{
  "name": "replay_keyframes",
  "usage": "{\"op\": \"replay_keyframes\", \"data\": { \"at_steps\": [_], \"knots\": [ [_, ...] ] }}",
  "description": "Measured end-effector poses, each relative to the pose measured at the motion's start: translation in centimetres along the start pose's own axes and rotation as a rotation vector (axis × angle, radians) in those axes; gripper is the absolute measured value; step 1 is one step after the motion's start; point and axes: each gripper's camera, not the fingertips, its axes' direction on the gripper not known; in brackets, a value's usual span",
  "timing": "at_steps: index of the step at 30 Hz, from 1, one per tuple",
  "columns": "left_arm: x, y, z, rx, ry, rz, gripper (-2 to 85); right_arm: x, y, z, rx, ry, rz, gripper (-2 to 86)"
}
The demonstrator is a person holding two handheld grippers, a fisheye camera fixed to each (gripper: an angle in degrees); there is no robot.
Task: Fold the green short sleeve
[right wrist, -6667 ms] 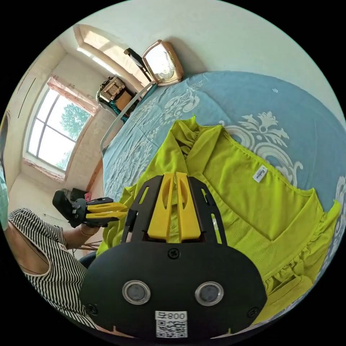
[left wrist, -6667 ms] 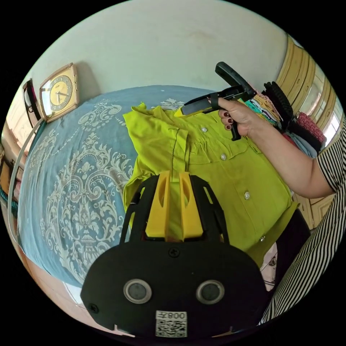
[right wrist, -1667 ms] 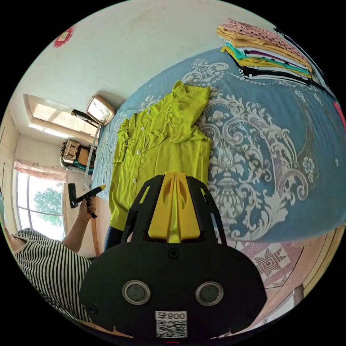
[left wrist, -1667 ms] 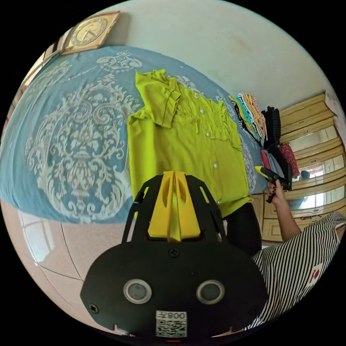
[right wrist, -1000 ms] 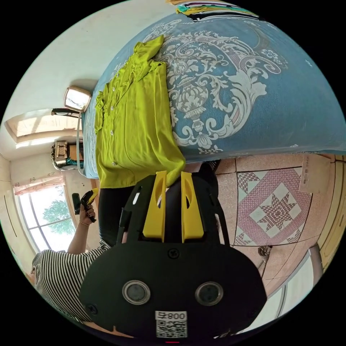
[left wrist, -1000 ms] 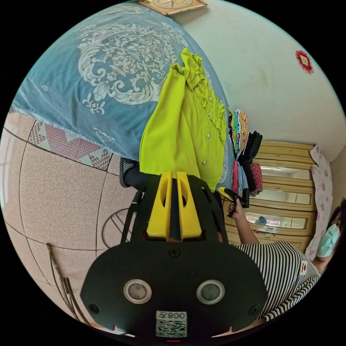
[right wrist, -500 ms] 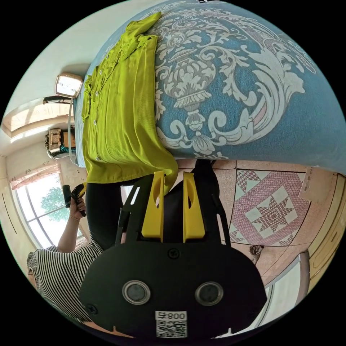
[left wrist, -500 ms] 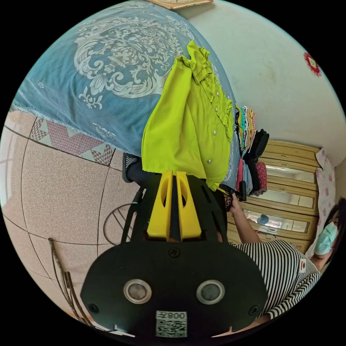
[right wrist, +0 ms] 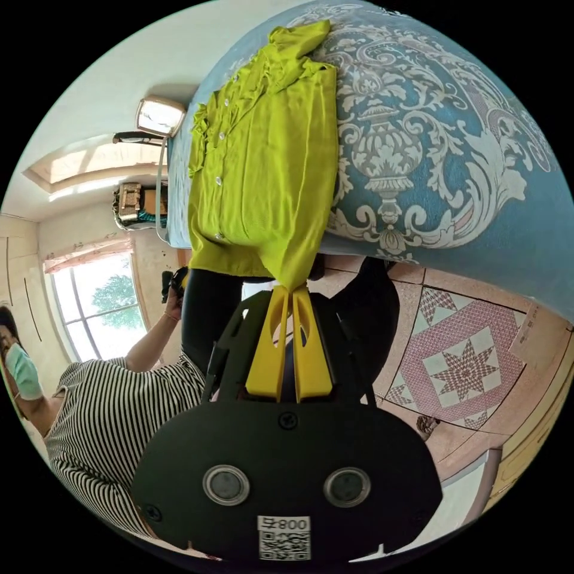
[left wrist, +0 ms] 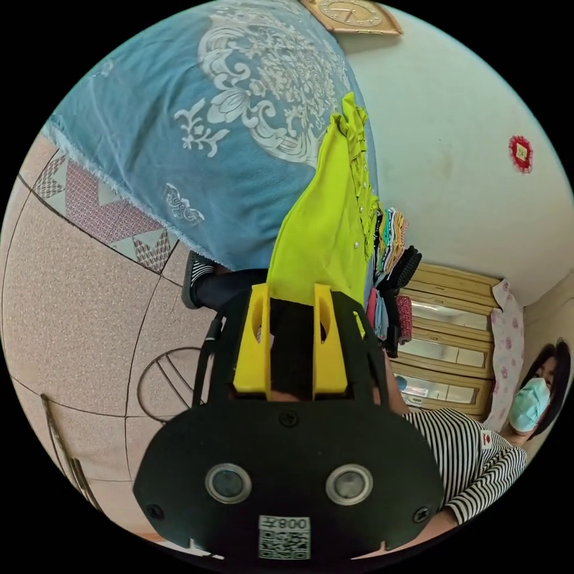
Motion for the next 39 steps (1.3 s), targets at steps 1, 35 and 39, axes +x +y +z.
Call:
{"op": "replay_keyframes", "data": {
  "at_steps": [1,35,39],
  "knots": [
    [-0.6,0.3,0.0,0.005,0.011,-0.007,10.6,-0.2,0.3,-0.6,0.012,-0.012,-0.003,0.7],
    [-11.5,14.6,-7.7,0.243,0.510,0.101,0.3,-1.0,9.6,-9.5,0.118,-0.119,-0.016,0.5],
    [-9.0,15.6,-11.3,0.272,0.532,0.194,0.3,-0.2,12.2,-10.7,0.173,-0.180,-0.040,0.4]
  ]
}}
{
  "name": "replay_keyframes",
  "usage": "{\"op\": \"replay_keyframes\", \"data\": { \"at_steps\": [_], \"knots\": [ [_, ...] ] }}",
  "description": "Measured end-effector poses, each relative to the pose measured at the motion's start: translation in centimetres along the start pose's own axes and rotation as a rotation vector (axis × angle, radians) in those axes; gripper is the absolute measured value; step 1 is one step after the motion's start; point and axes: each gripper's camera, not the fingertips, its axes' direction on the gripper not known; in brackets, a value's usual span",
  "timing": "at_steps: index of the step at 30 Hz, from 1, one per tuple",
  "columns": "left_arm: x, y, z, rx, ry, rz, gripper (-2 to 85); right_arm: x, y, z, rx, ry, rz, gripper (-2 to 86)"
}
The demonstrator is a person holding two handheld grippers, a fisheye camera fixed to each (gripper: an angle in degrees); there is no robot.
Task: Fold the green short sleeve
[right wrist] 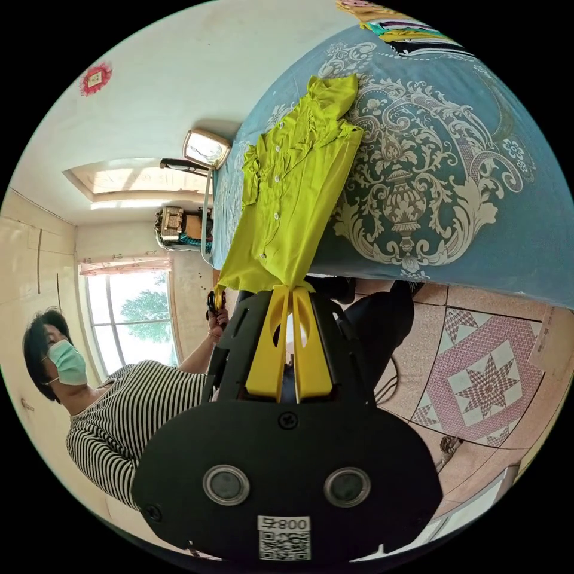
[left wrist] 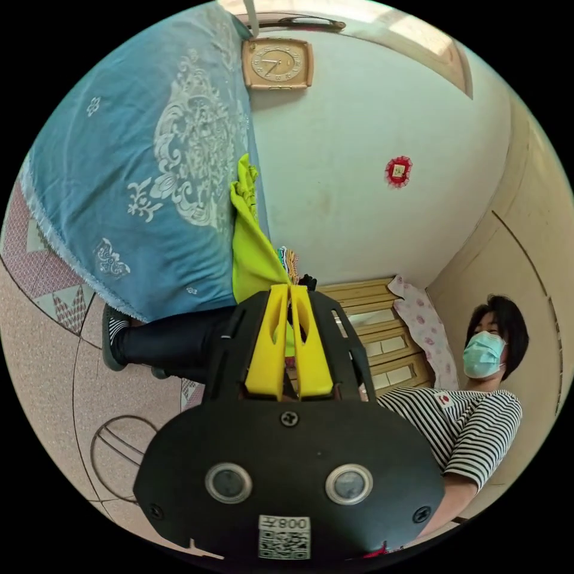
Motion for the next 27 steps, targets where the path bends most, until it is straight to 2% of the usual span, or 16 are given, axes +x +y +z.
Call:
{"op": "replay_keyframes", "data": {
  "at_steps": [12,27],
  "knots": [
    [10.1,-1.0,-3.6,-0.018,0.066,0.215,0.3,0.7,8.4,-5.0,0.123,-0.126,-0.117,0.3],
    [9.4,2.6,-10.3,0.038,0.038,0.116,0.4,8.6,20.5,-3.3,0.099,-0.249,-0.073,0.1]
  ]
}}
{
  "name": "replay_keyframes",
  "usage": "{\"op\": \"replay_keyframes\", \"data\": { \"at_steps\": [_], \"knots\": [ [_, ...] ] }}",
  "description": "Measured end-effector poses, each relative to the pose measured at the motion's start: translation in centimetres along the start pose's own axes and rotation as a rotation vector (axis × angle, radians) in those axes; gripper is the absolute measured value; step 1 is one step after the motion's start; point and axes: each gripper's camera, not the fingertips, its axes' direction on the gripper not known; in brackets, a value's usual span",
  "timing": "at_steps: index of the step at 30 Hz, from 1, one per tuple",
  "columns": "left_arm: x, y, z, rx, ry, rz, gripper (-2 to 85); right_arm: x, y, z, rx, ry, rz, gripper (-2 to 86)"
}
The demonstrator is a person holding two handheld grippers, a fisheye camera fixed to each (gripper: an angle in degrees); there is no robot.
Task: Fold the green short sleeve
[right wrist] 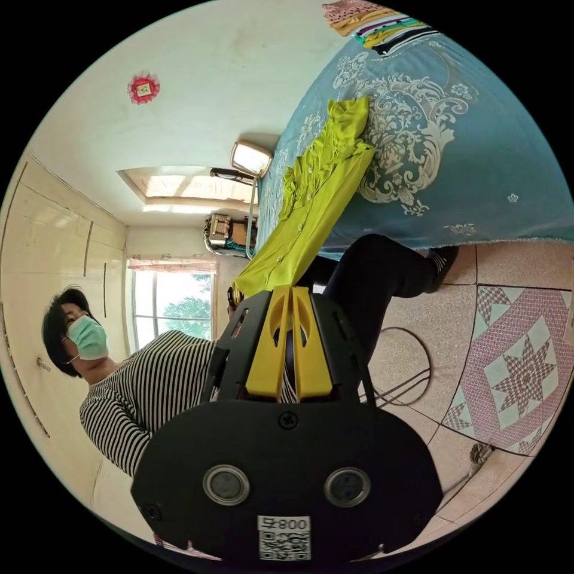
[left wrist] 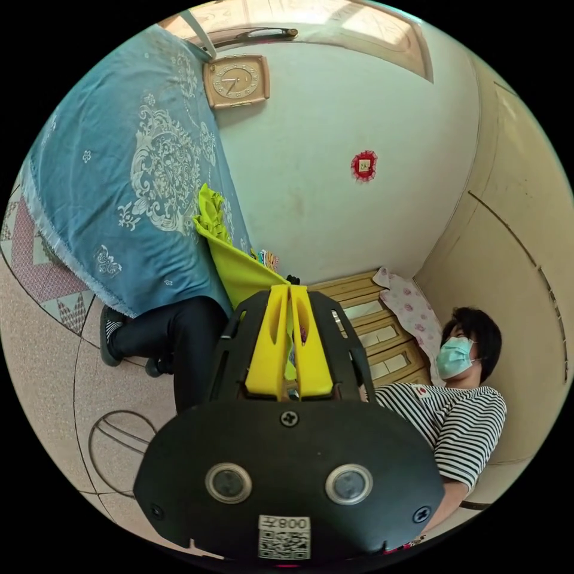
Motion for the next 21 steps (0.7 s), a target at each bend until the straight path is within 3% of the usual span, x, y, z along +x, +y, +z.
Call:
{"op": "replay_keyframes", "data": {
  "at_steps": [21],
  "knots": [
    [-1.4,-3.3,-0.7,-0.049,-0.063,-0.051,0.4,9.1,7.3,2.7,0.016,-0.028,0.073,0.0]
  ]
}}
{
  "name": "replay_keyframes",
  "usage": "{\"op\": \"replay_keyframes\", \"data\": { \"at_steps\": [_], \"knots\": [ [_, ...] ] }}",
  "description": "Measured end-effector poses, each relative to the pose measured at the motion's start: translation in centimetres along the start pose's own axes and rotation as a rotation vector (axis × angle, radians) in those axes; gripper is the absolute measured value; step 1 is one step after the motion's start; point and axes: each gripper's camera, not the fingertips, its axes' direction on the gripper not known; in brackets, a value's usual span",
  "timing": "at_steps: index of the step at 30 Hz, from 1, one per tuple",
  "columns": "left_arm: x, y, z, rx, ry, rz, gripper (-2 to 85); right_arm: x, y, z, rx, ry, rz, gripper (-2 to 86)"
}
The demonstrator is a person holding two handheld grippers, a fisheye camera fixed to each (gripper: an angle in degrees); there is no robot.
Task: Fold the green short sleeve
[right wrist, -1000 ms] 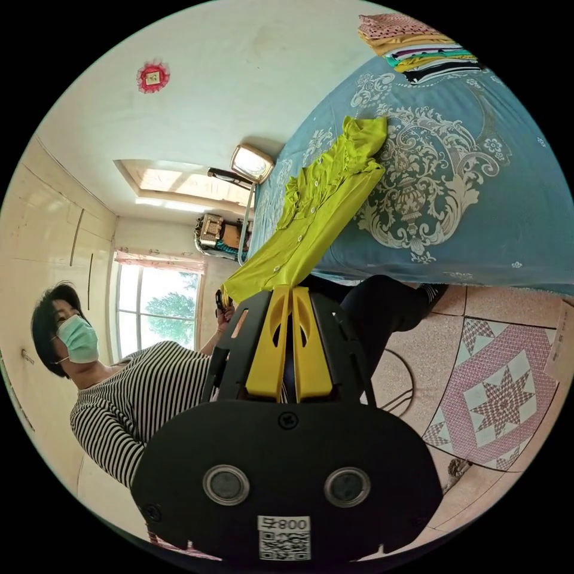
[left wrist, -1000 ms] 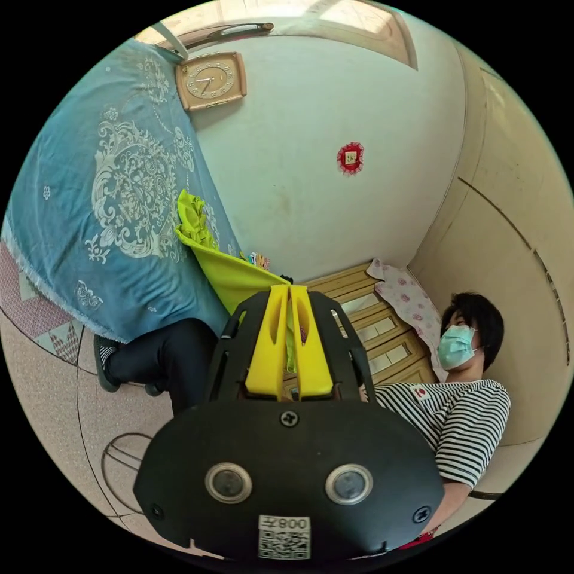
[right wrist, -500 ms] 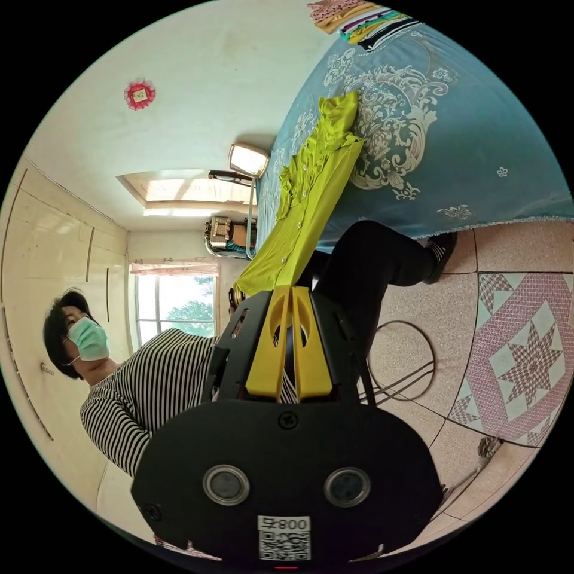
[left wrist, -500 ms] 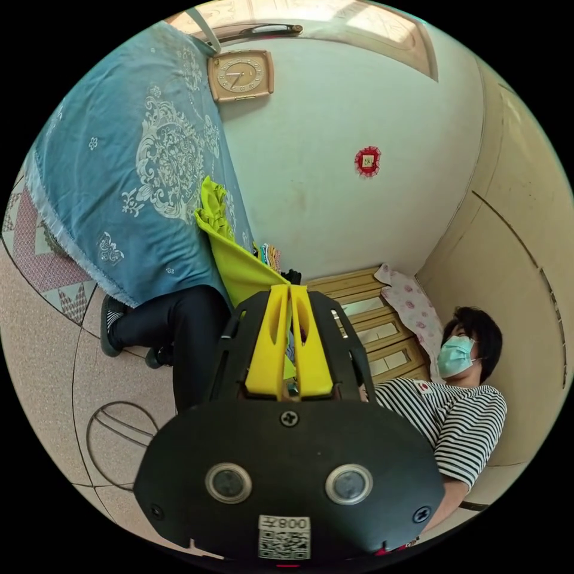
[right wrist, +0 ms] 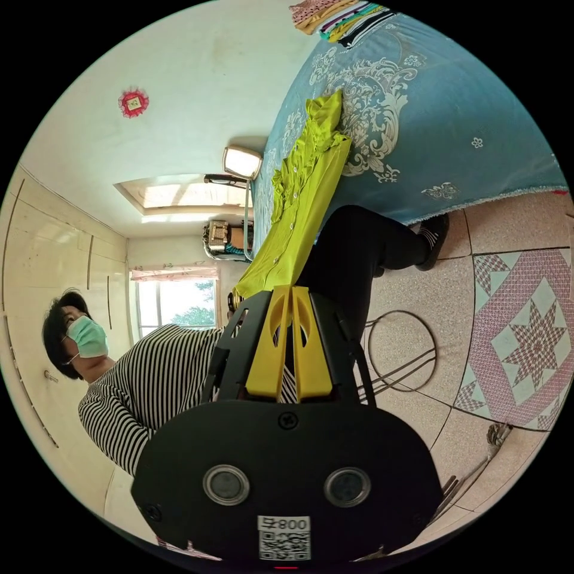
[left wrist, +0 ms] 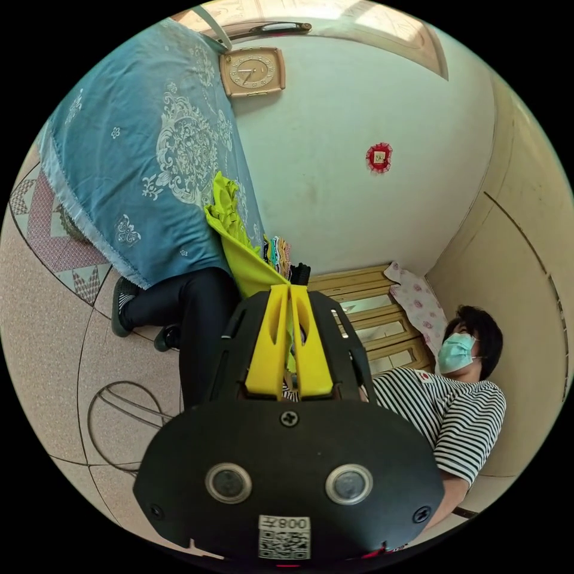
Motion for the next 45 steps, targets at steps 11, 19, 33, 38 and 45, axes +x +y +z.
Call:
{"op": "replay_keyframes", "data": {
  "at_steps": [11,19,33,38,45],
  "knots": [
    [-1.7,-5.6,2.9,-0.009,-0.001,-0.020,0.4,4.8,-0.9,2.6,0.016,-0.024,0.026,0.0],
    [-2.3,-13.3,7.3,-0.018,0.019,0.022,0.5,6.1,-5.9,3.8,0.036,-0.015,-0.013,-0.1],
    [-4.1,-34.3,21.3,-0.042,0.018,0.115,0.5,5.6,-25.8,6.6,0.119,0.007,-0.128,0.0],
    [-5.9,-41.2,26.7,-0.060,-0.018,0.115,0.4,6.4,-34.1,8.6,0.108,0.041,-0.123,0.0],
    [-9.0,-50.6,34.5,-0.082,-0.074,0.105,0.4,9.4,-45.7,11.8,0.090,0.063,-0.080,0.0]
  ]
}}
